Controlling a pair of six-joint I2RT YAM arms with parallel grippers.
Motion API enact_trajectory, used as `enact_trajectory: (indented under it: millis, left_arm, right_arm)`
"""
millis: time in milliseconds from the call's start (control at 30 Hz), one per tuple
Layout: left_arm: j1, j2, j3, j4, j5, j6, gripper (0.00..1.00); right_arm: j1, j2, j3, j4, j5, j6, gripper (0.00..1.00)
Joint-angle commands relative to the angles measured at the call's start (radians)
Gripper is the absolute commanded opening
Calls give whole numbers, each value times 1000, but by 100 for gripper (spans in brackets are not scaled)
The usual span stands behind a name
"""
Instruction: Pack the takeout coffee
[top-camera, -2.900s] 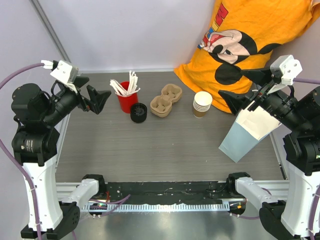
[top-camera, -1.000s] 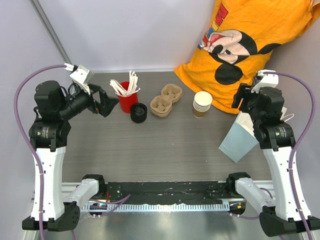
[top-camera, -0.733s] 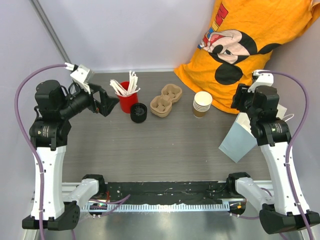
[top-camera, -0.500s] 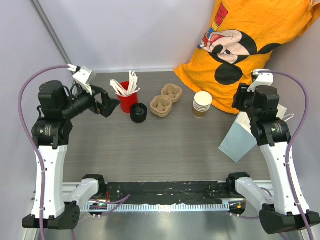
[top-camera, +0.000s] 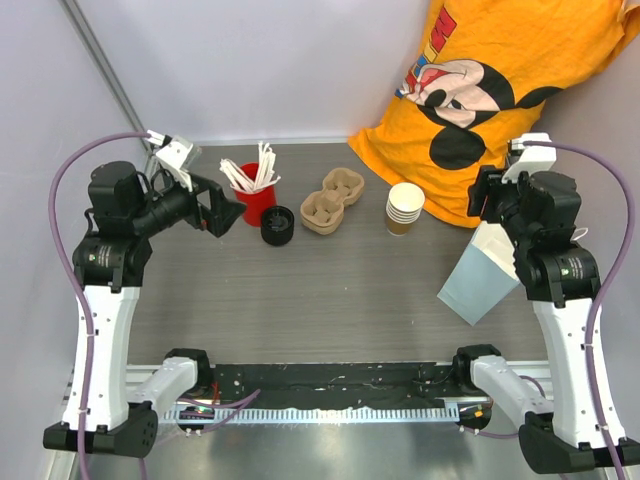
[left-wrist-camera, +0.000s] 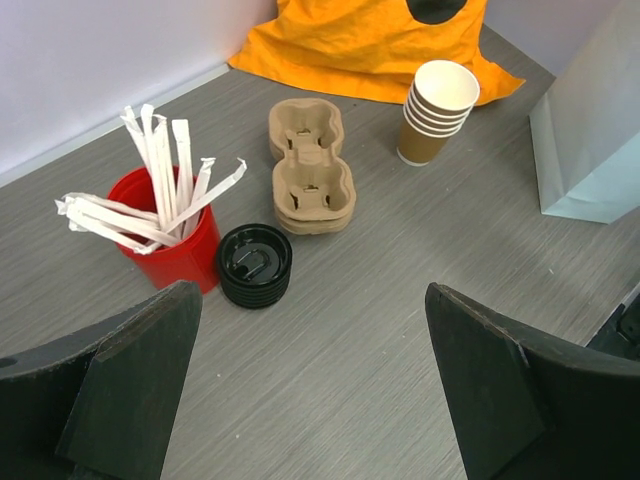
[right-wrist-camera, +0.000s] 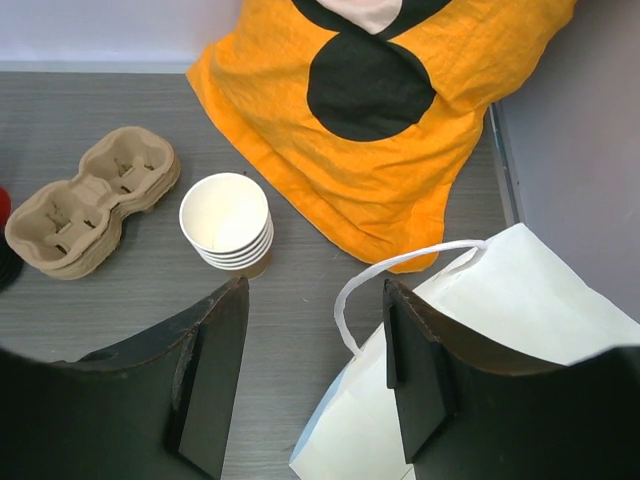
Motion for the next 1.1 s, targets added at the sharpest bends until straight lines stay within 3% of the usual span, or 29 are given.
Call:
enact_trajectory:
  millis: [0, 167, 333, 467, 600, 800, 1067]
  left_arm:
    - [-25, -4, -9, 60, -3, -3, 100]
    - [-30, -5, -23, 57, -16, 9, 100]
    - [-42, -1, -27, 57, -26, 14, 100]
    - [-45, 2, -32, 57, -27, 17, 100]
    - [-52, 5, -33, 56, -30, 19, 100]
    - [-53, 4, -35, 53, -35, 22, 100]
    - [-76, 27, -20, 53, -15, 20, 100]
  right_arm:
    - [-1, 28, 13, 4, -23, -6, 61]
    - [-1, -19, 53, 28, -93, -32, 61]
    - [-1, 5, 165, -48, -164, -73, 59]
    - [-1, 1, 244, -113, -314, -141, 59]
    - [-2, 28, 344, -182, -320, -170, 60]
    - [-2, 28, 262, -151, -352, -175, 62]
    - [-1, 39, 283, -186, -388, -216, 65]
